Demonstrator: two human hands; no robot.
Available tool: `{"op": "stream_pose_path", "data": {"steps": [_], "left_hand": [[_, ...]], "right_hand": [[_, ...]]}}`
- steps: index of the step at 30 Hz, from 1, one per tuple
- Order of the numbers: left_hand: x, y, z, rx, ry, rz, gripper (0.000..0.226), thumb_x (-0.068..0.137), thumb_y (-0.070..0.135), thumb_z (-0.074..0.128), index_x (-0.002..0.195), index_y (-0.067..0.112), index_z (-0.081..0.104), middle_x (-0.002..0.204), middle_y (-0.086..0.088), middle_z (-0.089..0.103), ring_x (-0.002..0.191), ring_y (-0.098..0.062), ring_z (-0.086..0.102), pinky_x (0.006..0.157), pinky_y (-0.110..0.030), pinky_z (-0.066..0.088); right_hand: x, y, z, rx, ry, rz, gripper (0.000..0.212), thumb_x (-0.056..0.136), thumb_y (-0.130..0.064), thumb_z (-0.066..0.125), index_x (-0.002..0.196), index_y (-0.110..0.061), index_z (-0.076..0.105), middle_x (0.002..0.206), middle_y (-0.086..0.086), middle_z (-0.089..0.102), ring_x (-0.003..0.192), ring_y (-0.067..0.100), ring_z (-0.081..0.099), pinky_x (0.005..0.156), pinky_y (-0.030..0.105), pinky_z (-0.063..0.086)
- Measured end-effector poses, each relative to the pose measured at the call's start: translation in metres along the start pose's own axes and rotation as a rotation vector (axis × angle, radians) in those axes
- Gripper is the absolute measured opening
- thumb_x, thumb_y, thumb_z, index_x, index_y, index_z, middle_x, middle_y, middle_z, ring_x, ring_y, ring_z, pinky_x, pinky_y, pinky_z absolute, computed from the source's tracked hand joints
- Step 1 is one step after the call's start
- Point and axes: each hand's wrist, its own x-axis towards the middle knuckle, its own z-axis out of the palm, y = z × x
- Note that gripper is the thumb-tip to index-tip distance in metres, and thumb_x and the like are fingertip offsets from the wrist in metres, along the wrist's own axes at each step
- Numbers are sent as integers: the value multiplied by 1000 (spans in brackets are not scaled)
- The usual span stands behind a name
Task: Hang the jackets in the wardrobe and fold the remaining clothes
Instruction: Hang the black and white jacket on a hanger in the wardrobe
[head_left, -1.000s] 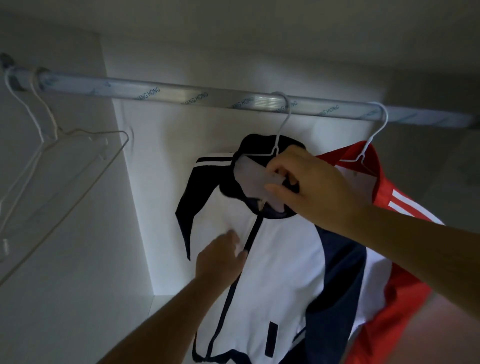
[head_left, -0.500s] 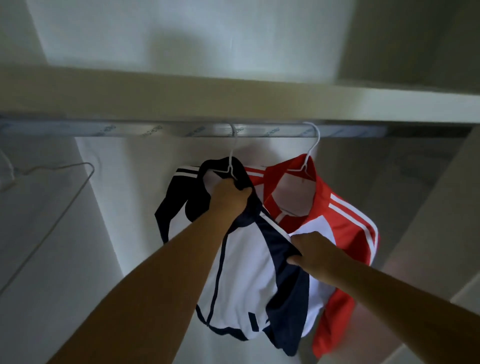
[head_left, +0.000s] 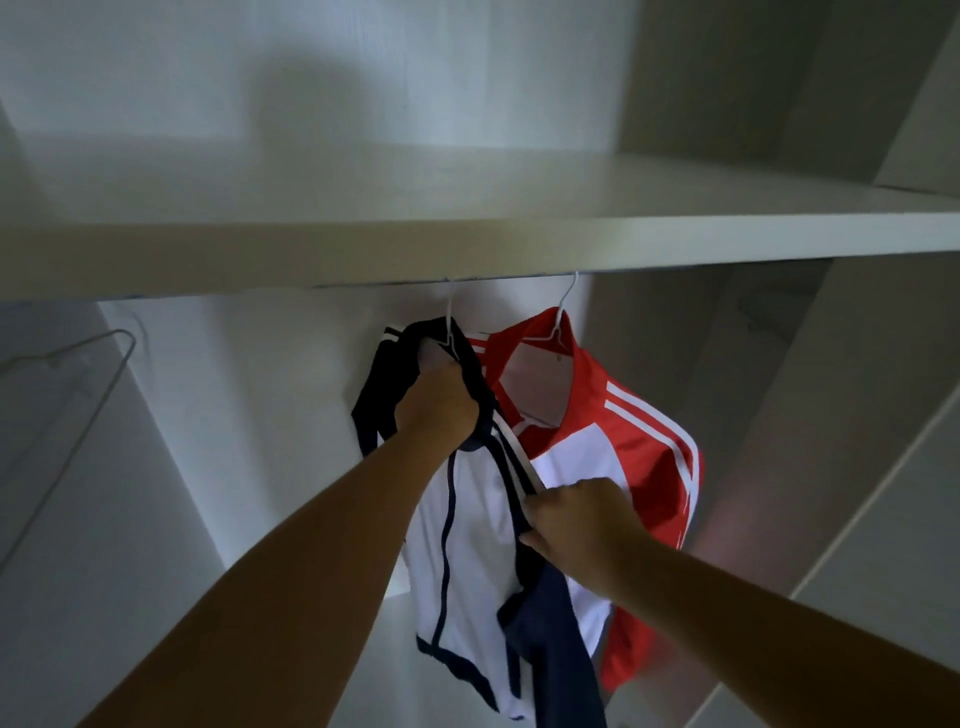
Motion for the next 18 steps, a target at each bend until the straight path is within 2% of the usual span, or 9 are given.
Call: {"op": "stream_pose_path", "data": {"steps": [1,2,3,4,6,7,10,12,18], "left_hand": [[2,1,-2,-55,-14,-22,33,96,18,44,126,6,49,93,-11,61,80,-24,60,63,-32,46],[6,0,-3,-152,-15,-47,30,95,19,45,118,1,52,79,-7,57,67,-19,55,56,-29,42],[8,2,-4,-252,-14,-76,26,95,22,47,102,-1,55,68,-4,50,58,-16,49,52,-26,38],[9,4,-3,-336,-14,-101,26,94,26,49,87,2,55,65,-3,47,55,-14,46,50,-25,37],[11,10,3,-408,-6,-114,26,92,33,57,80,9,54,68,-1,51,60,-14,51,54,-23,42],[11,12,6,-391,12,-105,24,91,33,60,85,10,56,70,1,52,64,-14,53,57,-24,44],[11,18,15,-316,48,-79,28,90,22,62,109,2,56,86,-4,59,87,-25,61,70,-29,46],[12,22,20,-268,31,-57,33,90,19,61,116,0,53,103,-13,62,98,-30,61,73,-29,46],[16,44,28,-264,-31,-18,28,89,21,62,108,0,59,99,-13,63,92,-26,61,69,-27,44]], "right_hand": [[2,11,-3,106,96,32,28,68,-39,65,52,-21,52,38,-6,43,28,10,39,41,16,22],[6,25,-8,188,182,116,28,81,-42,51,62,-22,57,47,-6,51,36,11,48,40,17,29],[11,41,-10,200,258,206,29,86,-39,42,76,-20,62,62,-3,59,49,13,57,44,21,39],[17,57,-14,185,254,319,30,90,-36,41,94,-16,63,82,3,64,69,19,64,55,29,50],[24,89,-16,218,39,577,39,97,-37,43,127,-13,48,121,10,58,107,30,60,87,43,51],[24,99,-14,265,-94,657,43,98,-40,42,132,-14,41,128,11,55,114,32,57,93,45,48],[19,105,-6,198,-296,597,26,99,-26,38,121,-19,49,121,8,62,111,31,60,90,40,49],[15,103,-1,127,-265,581,25,97,-18,38,116,-18,53,115,8,64,107,32,62,86,38,49],[3,117,4,152,-258,724,26,95,-15,38,115,-13,55,114,11,64,106,34,63,83,38,50]]}}
